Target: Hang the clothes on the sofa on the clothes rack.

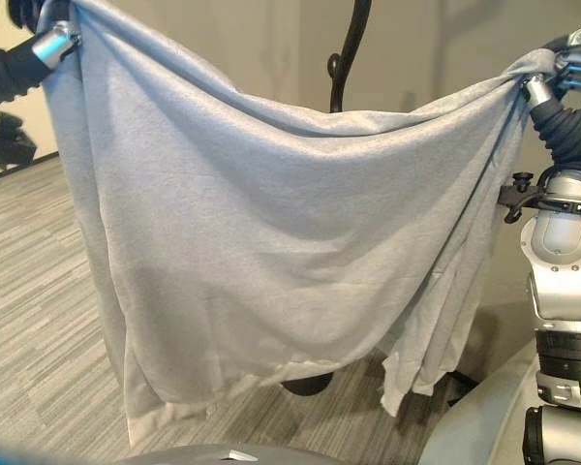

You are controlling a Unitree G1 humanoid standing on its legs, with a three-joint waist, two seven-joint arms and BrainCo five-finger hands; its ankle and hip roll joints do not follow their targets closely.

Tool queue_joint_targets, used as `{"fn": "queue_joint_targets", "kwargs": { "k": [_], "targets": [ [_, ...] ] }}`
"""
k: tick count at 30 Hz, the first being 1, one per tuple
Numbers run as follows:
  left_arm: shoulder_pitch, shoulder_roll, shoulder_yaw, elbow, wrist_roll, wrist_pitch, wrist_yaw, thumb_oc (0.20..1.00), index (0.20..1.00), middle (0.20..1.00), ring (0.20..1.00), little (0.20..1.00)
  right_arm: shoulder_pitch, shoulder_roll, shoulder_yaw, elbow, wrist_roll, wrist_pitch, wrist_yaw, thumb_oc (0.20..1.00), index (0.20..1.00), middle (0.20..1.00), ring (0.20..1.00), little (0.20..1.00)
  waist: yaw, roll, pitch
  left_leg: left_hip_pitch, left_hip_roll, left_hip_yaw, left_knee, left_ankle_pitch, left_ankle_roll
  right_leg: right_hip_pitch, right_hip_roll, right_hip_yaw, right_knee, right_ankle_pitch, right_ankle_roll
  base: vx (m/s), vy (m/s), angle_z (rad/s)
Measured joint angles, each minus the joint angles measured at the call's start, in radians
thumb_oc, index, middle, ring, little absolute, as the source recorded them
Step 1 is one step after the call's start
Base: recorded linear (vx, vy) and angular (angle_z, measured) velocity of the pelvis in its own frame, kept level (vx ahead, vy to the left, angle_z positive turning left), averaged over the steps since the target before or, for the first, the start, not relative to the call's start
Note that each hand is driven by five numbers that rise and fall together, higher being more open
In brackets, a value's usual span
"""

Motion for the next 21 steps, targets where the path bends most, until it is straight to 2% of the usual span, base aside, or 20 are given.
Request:
{"fn": "queue_joint_targets", "kwargs": {
  "k": [1, 2, 3, 4, 6, 8, 10, 12, 13, 17, 21],
  "targets": [
    [-0.095, 0.002, -0.099, 0.049, -0.001, 0.004, 0.006, 0.2, 0.2, 0.2, 0.2, 0.2, -0.071, -0.081, 0.071, 0.078, -0.032, 0.023, -0.018, 0.2, 0.2, 0.2, 0.2, 0.2, 0.0, 0.0, 0.0, -0.003, -0.001, -0.002, 0.0, 0.003, -0.003, -0.002, 0.0, -0.003, 0.0, 0.0, 0.0, 0.0, -0.042, 0.03],
    [-0.136, 0.002, -0.147, 0.07, -0.001, 0.004, 0.008, 0.2, 0.2, 0.2, 0.2, 0.2, -0.108, -0.106, 0.103, 0.11, -0.036, 0.033, -0.021, 0.2, 0.2, 0.2, 0.2, 0.2, -0.001, 0.001, -0.001, -0.002, 0.0, -0.003, 0.0, 0.004, -0.004, -0.001, 0.001, -0.003, 0.0, 0.0, 0.0, 0.0, -0.089, 0.05],
    [-0.238, -0.004, -0.272, 0.137, -0.018, 0.007, 0.011, 0.2, 0.2, 0.2, 0.2, 0.2, -0.216, -0.123, 0.18, 0.185, -0.035, 0.055, -0.033, 0.2, 0.2, 0.2, 0.2, 0.2, -0.021, 0.001, -0.002, -0.003, 0.003, -0.004, 0.0, 0.005, -0.004, -0.001, 0.003, -0.005, 0.0, 0.0, 0.0, -0.02, -0.114, 0.02],
    [-0.409, -0.037, -0.47, 0.274, -0.034, 0.009, 0.012, 0.2, 0.2, 0.2, 0.2, 0.2, -0.377, -0.169, 0.347, 0.332, -0.037, 0.075, -0.044, 0.2, 0.2, 0.2, 0.2, 0.2, -0.022, 0.001, -0.003, -0.004, 0.003, -0.005, 0.0, 0.006, -0.004, -0.002, 0.004, -0.007, 0.0, 0.0, 0.0, -0.01, -0.091, 0.03],
    [-0.558, -0.092, -0.629, 0.433, -0.037, 0.014, 0.014, 0.2, 0.2, 0.2, 0.2, 0.2, -0.563, -0.184, 0.53, 0.492, -0.036, 0.101, -0.05, 0.2, 0.2, 0.2, 0.2, 0.2, -0.027, 0.004, -0.004, -0.008, 0.003, -0.007, 0.0, 0.008, -0.006, -0.006, 0.004, -0.009, 0.0, 0.001, -0.001, -0.03, -0.051, 0.01],
    [-0.628, -0.137, -0.679, 0.528, -0.042, 0.028, 0.026, 0.2, 0.2, 0.2, 0.2, 0.2, -0.701, -0.176, 0.624, 0.551, -0.03, 0.111, -0.057, 0.2, 0.2, 0.2, 0.2, 0.2, -0.041, 0.015, -0.012, -0.03, 0.005, -0.007, 0.0, 0.016, -0.01, -0.029, 0.006, -0.011, 0.0, 0.004, -0.004, -0.03, -0.058, 0.01],
    [-0.728, -0.212, -0.79, 0.705, -0.069, 0.038, 0.036, 0.2, 0.2, 0.2, 0.2, 0.2, -0.883, -0.127, 0.787, 0.707, -0.025, 0.128, -0.054, 0.2, 0.2, 0.2, 0.2, 0.2, -0.051, 0.02, -0.016, -0.044, 0.006, -0.007, 0.005, 0.025, -0.005, -0.043, 0.007, -0.011, 0.001, 0.007, -0.007, -0.07, -0.056, -0.02],
    [-0.764, -0.276, -0.814, 0.84, -0.097, 0.054, 0.051, 0.2, 0.2, 0.2, 0.2, 0.2, -0.989, -0.074, 0.871, 0.767, -0.007, 0.135, -0.054, 0.2, 0.2, 0.2, 0.2, 0.2, -0.059, 0.03, -0.022, -0.072, 0.008, -0.006, 0.005, 0.03, -0.005, -0.075, 0.01, -0.009, 0.004, 0.011, -0.012, -0.11, -0.068, -0.05],
    [-0.78, -0.332, -0.825, 0.98, -0.124, 0.057, 0.058, 0.2, 0.2, 0.2, 0.2, 0.2, -1.071, -0.031, 0.964, 0.88, 0.006, 0.138, -0.047, 0.2, 0.2, 0.2, 0.2, 0.2, -0.064, 0.034, -0.031, -0.085, 0.007, -0.006, 0.005, 0.032, -0.005, -0.085, 0.009, -0.009, 0.001, 0.014, -0.013, -0.08, -0.02, -0.02],
    [-0.797, -0.447, -0.846, 1.245, -0.192, 0.126, 0.051, 0.2, 0.2, 0.2, 0.2, 0.2, -1.159, 0.115, 1.052, 1.059, 0.017, 0.172, -0.001, 0.2, 0.2, 0.2, 0.2, 0.2, -0.08, 0.043, -0.032, -0.161, 0.018, -0.006, 0.005, 0.05, -0.01, -0.164, 0.021, -0.004, 0.004, 0.032, -0.021, -0.07, -0.045, -0.04],
    [-0.774, -0.465, -0.855, 1.291, -0.195, 0.158, 0.043, 0.2, 0.2, 0.2, 0.2, 0.2, -1.139, 0.177, 1.099, 1.1, 0.012, 0.212, 0.049, 0.2, 0.2, 0.2, 0.2, 0.2, -0.076, 0.054, -0.02, -0.216, 0.02, -0.006, 0.006, 0.062, -0.01, -0.221, 0.027, -0.003, 0.005, 0.043, -0.025, -0.03, -0.05, -0.02]
  ]
}}
